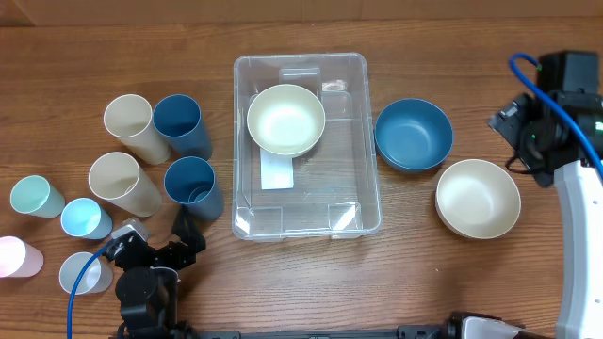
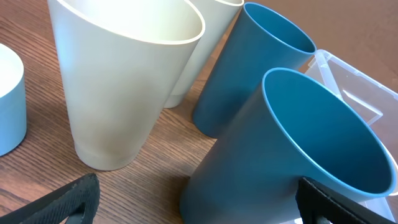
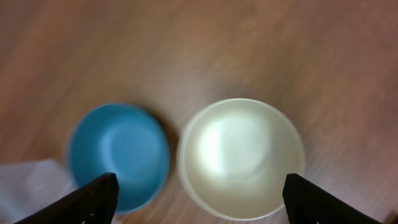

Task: Pack container
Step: 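Release the cream bowl into the container and withdraw the right gripper, then grasp the near cream bowl with the right gripper and stack it in the container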

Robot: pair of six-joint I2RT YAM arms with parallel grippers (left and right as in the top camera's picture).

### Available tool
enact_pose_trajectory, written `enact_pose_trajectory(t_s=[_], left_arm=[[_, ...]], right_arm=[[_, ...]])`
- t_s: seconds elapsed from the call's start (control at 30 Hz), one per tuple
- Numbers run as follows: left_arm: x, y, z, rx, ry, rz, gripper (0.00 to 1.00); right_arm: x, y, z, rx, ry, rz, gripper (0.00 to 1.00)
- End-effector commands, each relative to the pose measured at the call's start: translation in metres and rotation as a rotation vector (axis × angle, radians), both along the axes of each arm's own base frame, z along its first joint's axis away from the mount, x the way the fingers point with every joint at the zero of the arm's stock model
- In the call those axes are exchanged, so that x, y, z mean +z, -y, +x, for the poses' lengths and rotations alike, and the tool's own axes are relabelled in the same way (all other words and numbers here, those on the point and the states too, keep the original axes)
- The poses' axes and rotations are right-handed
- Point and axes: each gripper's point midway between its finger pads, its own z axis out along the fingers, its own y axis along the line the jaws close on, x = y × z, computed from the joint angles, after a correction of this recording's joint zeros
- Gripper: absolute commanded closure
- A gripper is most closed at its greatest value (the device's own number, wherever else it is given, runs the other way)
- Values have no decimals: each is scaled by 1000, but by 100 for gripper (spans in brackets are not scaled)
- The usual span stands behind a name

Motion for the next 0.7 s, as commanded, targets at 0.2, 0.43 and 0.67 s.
enact_pose_trajectory(t_s=[0.2, 0.43, 0.67], left_arm=[[1, 3, 1, -12, 11, -18, 0], [1, 3, 1, -11, 11, -18, 0], [1, 3, 1, -11, 11, -18, 0]], right_arm=[[-142, 30, -85, -273, -301, 249, 6], [-217, 8, -107, -281, -285, 400, 20], [-222, 13, -110, -298, -274, 377, 83]])
